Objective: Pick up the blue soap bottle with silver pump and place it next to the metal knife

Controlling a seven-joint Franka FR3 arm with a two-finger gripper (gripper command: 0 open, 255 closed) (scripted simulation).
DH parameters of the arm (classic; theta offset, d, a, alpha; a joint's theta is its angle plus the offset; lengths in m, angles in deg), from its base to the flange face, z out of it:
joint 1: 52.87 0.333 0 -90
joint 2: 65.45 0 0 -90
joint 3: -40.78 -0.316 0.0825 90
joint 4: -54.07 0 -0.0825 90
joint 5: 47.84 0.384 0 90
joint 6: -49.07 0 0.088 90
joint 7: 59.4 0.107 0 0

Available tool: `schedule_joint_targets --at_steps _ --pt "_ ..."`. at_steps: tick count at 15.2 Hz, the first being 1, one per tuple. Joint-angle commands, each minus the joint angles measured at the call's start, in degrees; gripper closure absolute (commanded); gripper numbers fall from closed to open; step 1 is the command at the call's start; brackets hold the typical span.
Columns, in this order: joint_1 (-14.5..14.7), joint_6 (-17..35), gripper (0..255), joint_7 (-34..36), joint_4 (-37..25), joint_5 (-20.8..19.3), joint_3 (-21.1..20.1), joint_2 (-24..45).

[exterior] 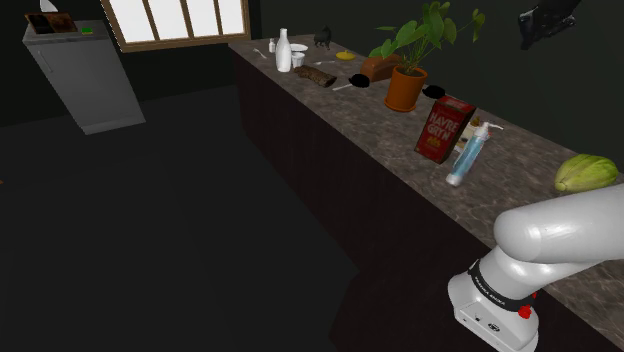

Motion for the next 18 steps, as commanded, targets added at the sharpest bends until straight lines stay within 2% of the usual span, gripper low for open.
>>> schedule_joint_targets --at_steps 1,2,18 --pt "0.0 0.0 255 0.0 0.0 0.0 0.0 0.0" --pt "0.0 0.0 0 0.0 0.0 0.0 0.0 0.0" --pt "-3.0 13.2 0 13.5 23.5 -1.2 -0.1 2.3"
